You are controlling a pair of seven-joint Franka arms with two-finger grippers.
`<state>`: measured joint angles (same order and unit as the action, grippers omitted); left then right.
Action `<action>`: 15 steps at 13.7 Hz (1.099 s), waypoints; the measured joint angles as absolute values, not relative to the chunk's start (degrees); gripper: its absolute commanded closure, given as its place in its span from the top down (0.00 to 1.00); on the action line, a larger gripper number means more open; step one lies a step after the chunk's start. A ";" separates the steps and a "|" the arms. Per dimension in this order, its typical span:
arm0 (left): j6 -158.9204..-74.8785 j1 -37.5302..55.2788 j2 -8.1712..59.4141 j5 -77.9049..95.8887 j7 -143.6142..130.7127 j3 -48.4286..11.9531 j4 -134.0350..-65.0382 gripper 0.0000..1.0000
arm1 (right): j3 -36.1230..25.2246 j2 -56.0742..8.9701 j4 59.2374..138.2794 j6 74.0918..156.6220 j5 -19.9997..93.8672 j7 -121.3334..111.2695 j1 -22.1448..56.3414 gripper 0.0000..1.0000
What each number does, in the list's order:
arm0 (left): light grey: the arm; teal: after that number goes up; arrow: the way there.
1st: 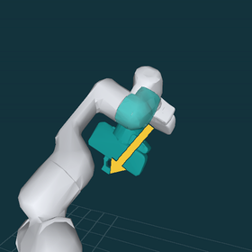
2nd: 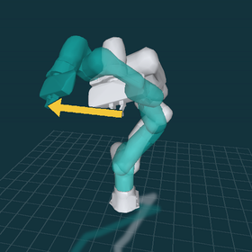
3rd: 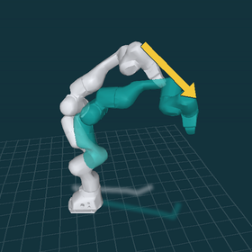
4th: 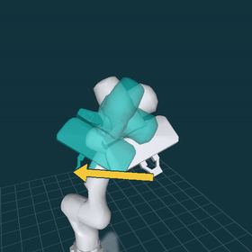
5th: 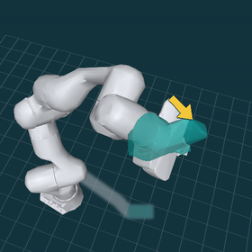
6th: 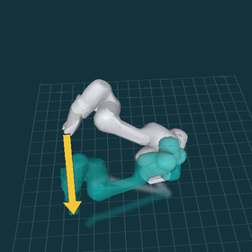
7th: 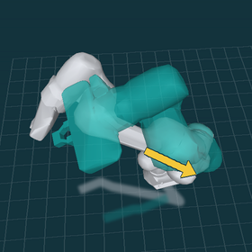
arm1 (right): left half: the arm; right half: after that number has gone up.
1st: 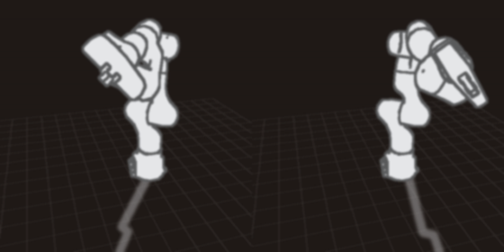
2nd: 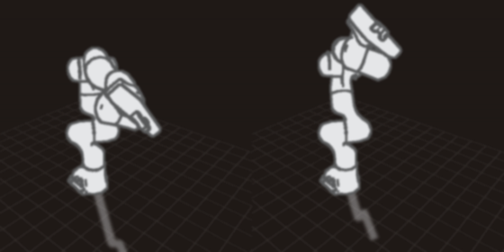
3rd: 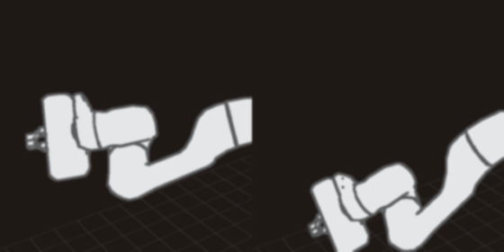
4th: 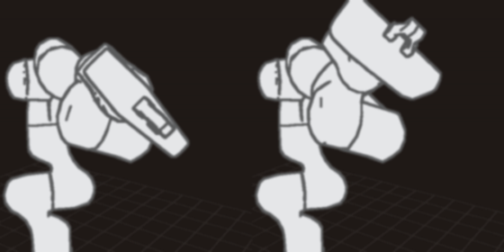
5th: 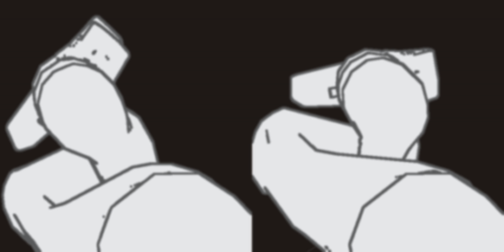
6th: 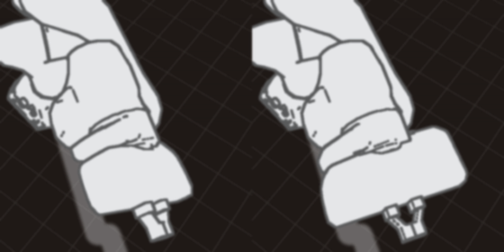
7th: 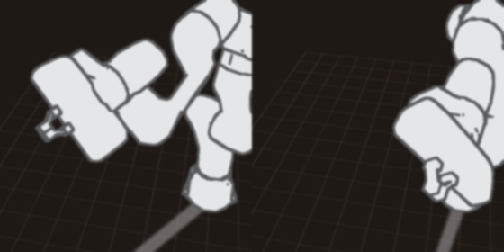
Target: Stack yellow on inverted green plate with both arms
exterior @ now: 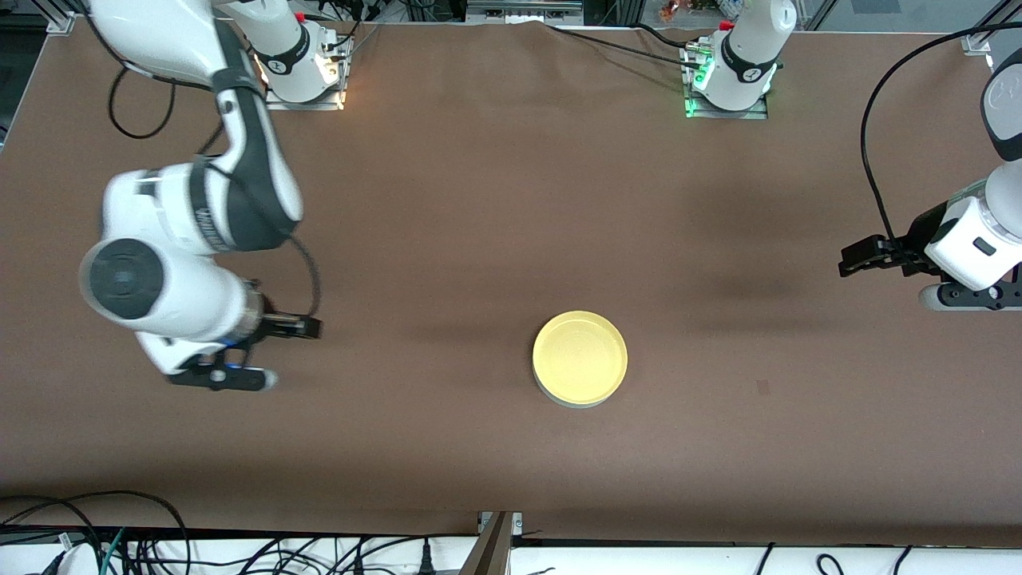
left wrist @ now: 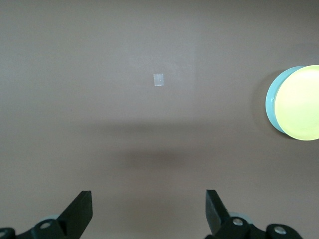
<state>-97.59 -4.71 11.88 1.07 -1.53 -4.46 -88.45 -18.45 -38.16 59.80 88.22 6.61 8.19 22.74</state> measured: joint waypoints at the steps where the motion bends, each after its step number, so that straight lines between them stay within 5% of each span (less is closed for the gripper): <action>1: -97.59 -4.71 11.92 1.07 -1.53 -4.46 -88.28 1.00 | -20.87 -37.16 59.87 85.54 6.62 3.90 22.17 1.00; 6: -97.59 -4.65 11.95 1.07 -1.53 -4.46 -87.76 1.00 | -22.36 -24.57 67.94 81.44 5.15 -2.98 18.34 1.00; 11: -97.58 -4.44 11.97 -1.57 -1.44 -4.66 -87.70 1.00 | -2.20 -9.51 86.11 88.19 -1.73 -2.73 2.73 1.00; 15: -97.58 -4.25 11.98 -1.57 -1.44 -4.71 -87.66 1.00 | 1.08 -2.24 97.65 95.74 -1.95 -2.12 -0.52 1.00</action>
